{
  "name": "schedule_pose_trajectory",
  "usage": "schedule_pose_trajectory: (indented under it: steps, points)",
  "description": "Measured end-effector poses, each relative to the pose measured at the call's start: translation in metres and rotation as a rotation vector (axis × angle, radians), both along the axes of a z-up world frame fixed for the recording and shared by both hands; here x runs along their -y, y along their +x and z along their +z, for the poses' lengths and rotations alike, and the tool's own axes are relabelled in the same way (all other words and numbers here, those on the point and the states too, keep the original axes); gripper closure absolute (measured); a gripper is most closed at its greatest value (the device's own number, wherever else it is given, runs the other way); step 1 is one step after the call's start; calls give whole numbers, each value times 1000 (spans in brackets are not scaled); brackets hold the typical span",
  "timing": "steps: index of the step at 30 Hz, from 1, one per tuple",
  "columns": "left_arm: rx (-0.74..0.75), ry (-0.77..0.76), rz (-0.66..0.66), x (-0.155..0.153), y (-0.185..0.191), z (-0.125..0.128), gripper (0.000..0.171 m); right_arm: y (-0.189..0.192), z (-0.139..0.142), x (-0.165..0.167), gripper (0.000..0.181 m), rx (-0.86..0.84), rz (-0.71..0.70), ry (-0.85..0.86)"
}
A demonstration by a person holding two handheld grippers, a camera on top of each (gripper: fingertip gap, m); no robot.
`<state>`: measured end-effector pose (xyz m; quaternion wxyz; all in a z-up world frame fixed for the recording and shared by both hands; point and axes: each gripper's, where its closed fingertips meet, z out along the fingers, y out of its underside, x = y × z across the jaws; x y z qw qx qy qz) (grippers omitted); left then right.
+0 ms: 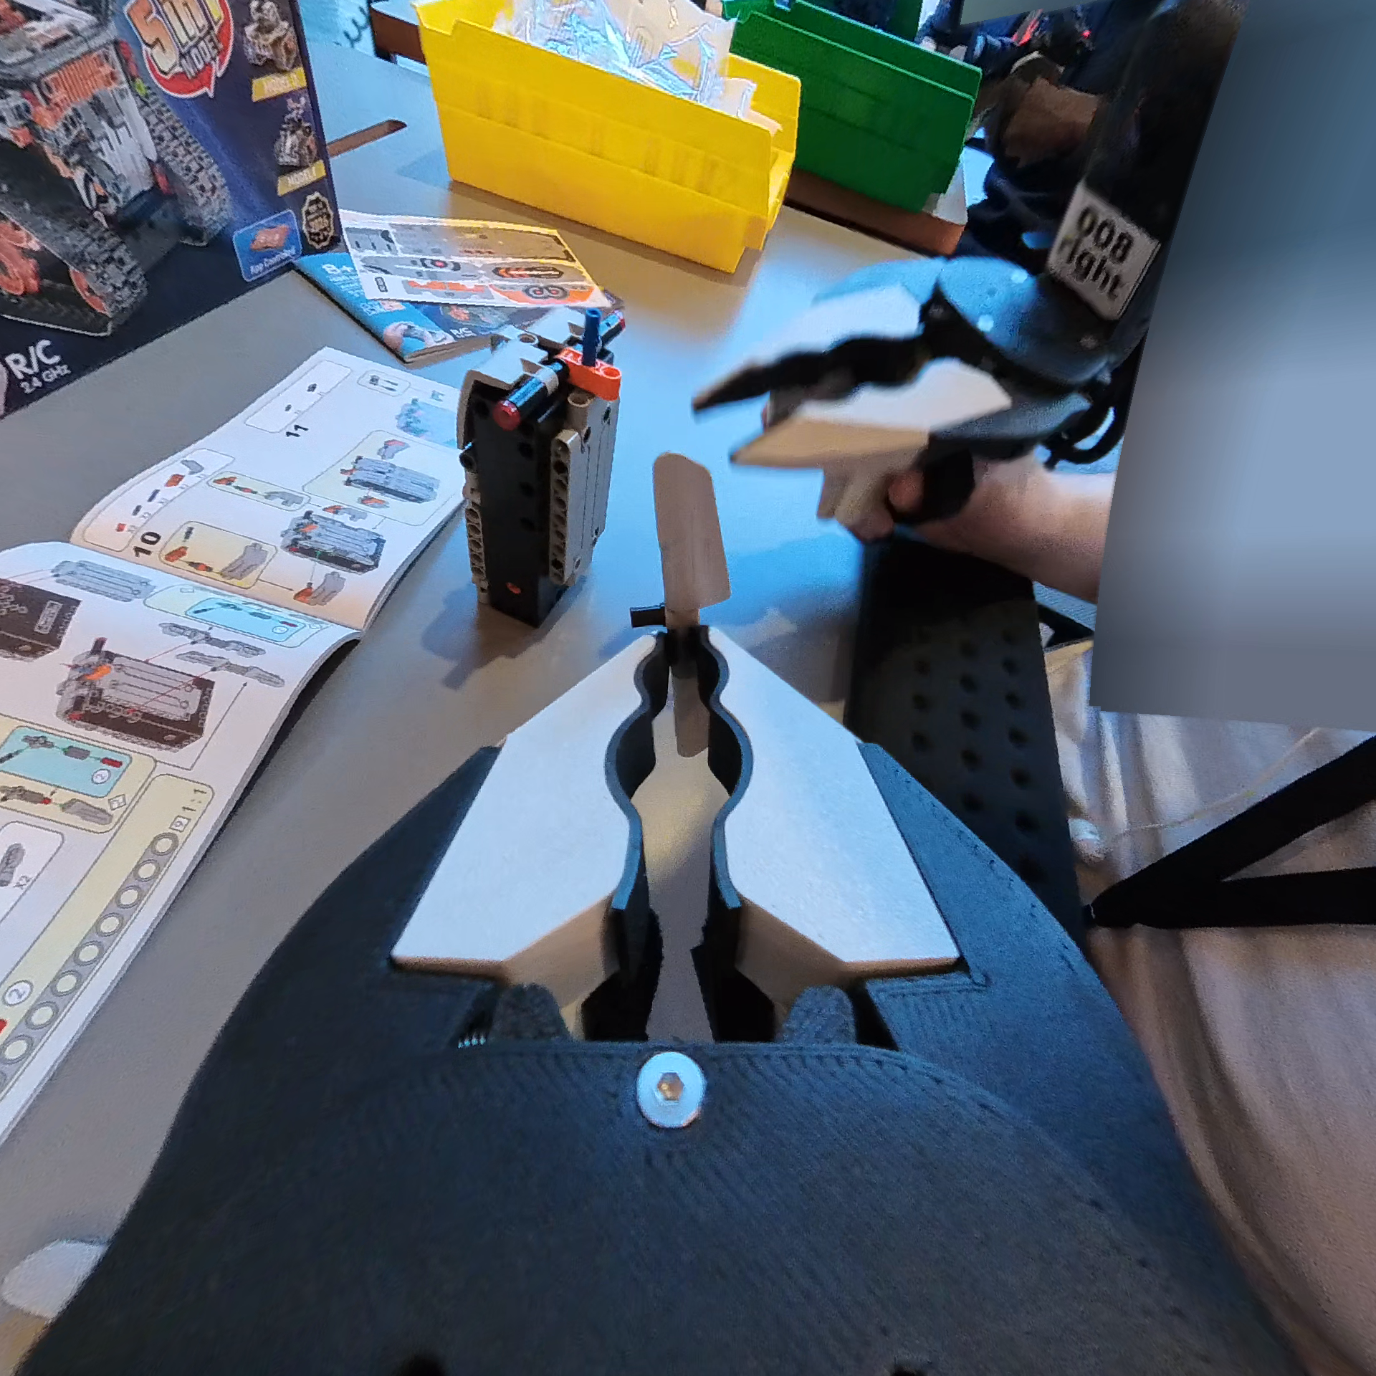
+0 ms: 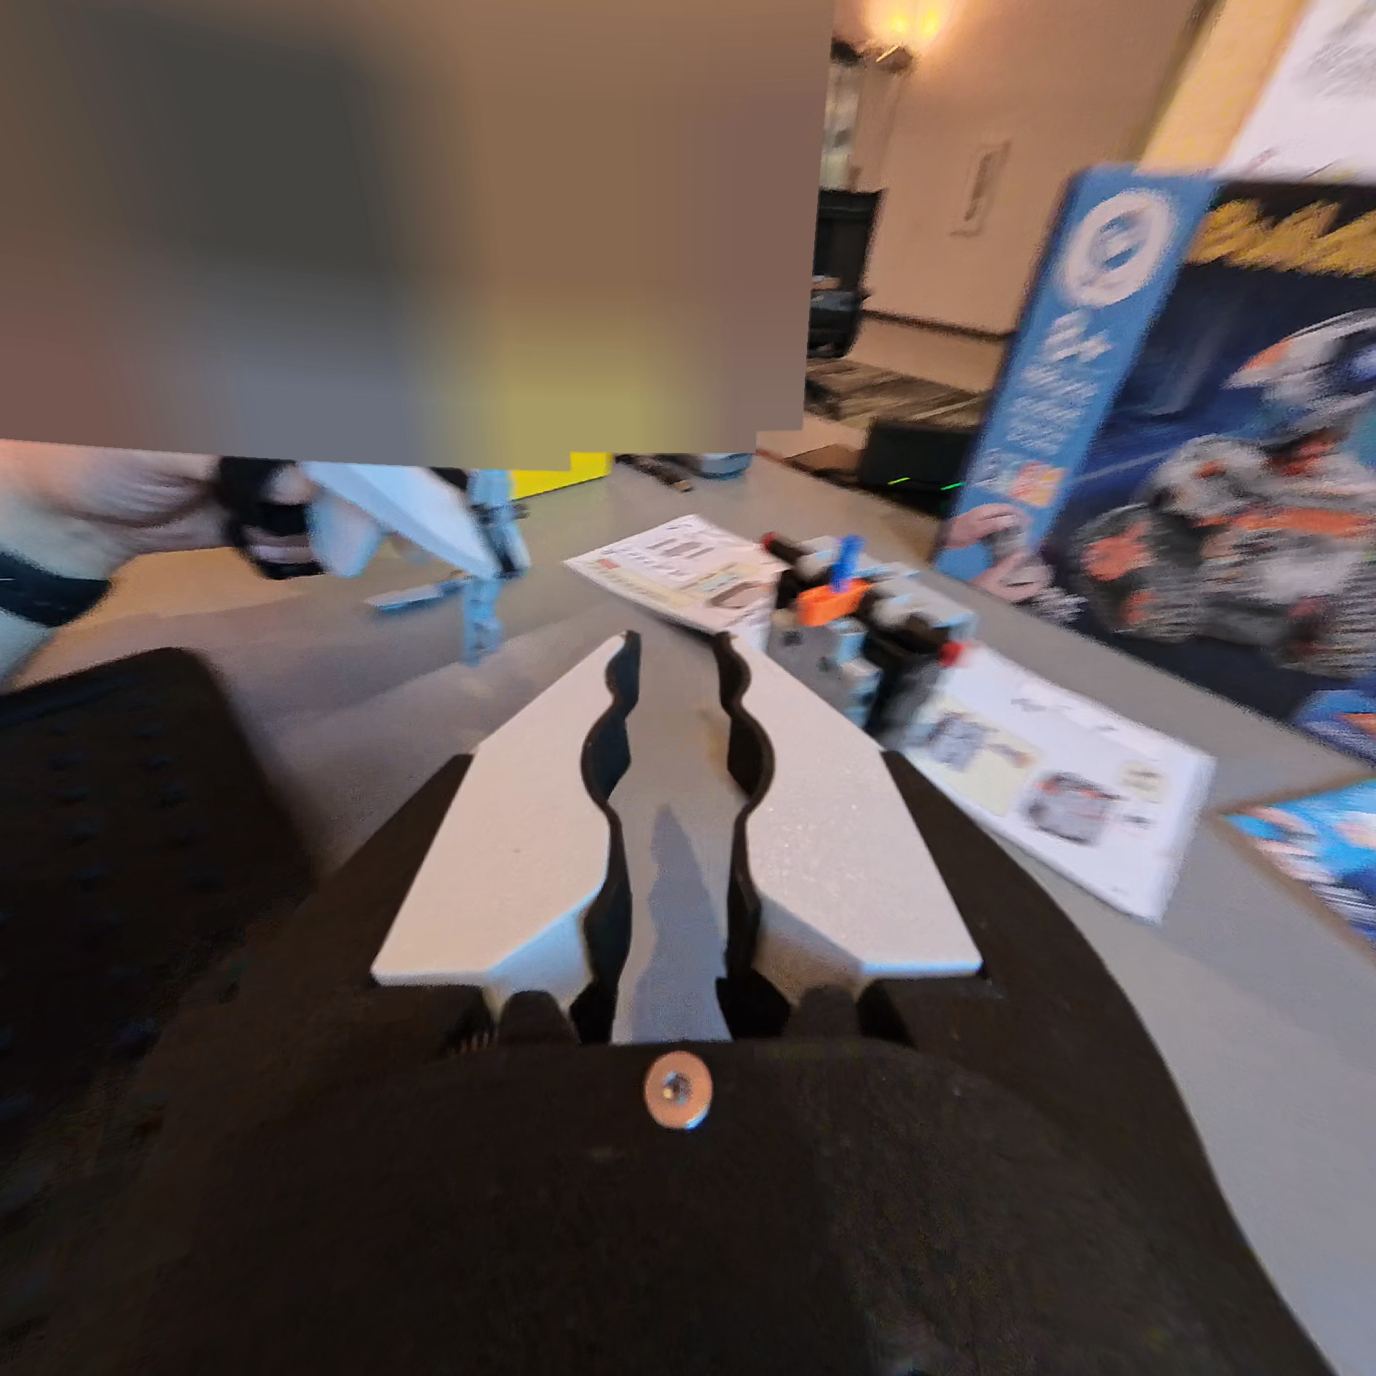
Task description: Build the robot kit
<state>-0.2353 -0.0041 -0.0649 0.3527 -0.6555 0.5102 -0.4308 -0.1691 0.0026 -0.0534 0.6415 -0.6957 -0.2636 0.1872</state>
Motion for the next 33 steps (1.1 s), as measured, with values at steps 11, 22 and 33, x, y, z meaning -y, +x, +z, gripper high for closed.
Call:
schedule_pose_trajectory:
  steps: [11,22,33]
  points:
    - [29,23,-35,20,-2,9,166,44,-35,-42,106,76,283,-193]
    - [-4,17,-15,30,-15,10,166,21,-54,-55,139,227,729,-200]
    - [39,7,77,15,-10,17,167,13,-56,-59,138,386,1340,-273]
